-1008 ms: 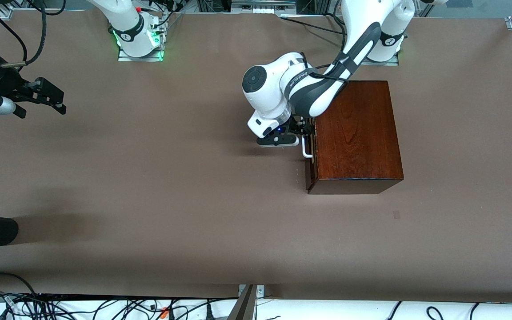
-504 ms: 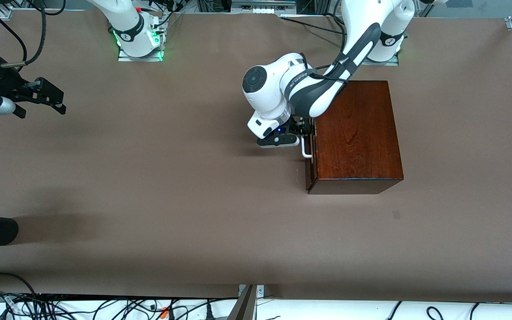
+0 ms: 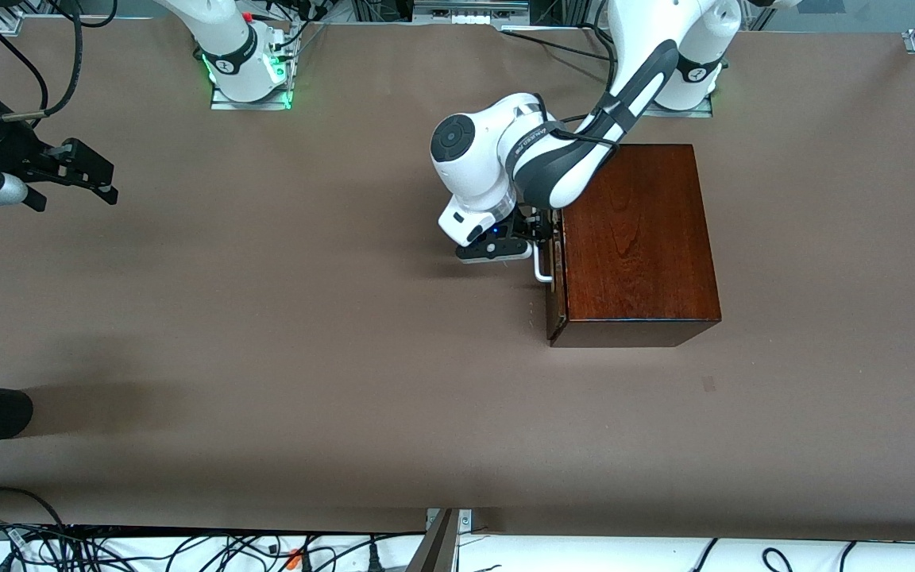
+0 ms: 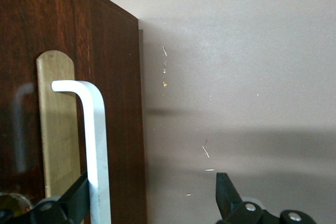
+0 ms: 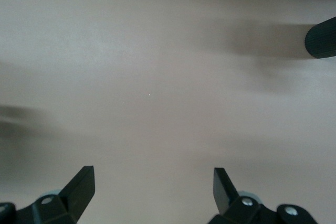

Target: Open drawer, take yellow block, close drawer

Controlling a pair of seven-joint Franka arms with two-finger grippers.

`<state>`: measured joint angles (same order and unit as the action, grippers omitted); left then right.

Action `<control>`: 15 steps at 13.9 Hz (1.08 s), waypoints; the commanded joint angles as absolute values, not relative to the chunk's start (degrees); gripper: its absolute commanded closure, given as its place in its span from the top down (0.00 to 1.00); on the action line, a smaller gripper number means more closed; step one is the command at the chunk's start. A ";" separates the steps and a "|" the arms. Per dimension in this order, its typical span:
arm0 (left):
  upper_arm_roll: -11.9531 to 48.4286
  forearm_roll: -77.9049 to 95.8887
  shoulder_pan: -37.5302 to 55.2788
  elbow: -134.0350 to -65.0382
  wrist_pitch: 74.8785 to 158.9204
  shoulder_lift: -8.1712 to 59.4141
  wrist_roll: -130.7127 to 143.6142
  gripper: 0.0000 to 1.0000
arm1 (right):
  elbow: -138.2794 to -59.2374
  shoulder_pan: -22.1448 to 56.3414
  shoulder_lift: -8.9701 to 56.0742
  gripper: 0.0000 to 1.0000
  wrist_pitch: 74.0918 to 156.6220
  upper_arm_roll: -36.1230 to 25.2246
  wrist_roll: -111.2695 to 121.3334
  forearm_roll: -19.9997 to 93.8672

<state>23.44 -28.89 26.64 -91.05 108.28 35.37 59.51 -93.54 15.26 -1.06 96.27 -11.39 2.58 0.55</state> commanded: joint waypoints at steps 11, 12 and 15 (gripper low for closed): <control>23.91 -29.27 30.23 -85.08 108.98 39.11 63.37 1.00 | -92.37 15.03 0.18 1.00 96.68 -11.25 2.55 1.14; 23.91 -29.27 30.93 -84.38 108.98 39.55 63.37 1.00 | -92.37 15.03 0.18 1.00 96.68 -11.25 2.55 1.14; 23.91 -29.27 31.38 -82.88 108.98 40.52 64.42 1.00 | -92.37 15.03 0.18 1.00 96.59 -11.25 2.55 1.14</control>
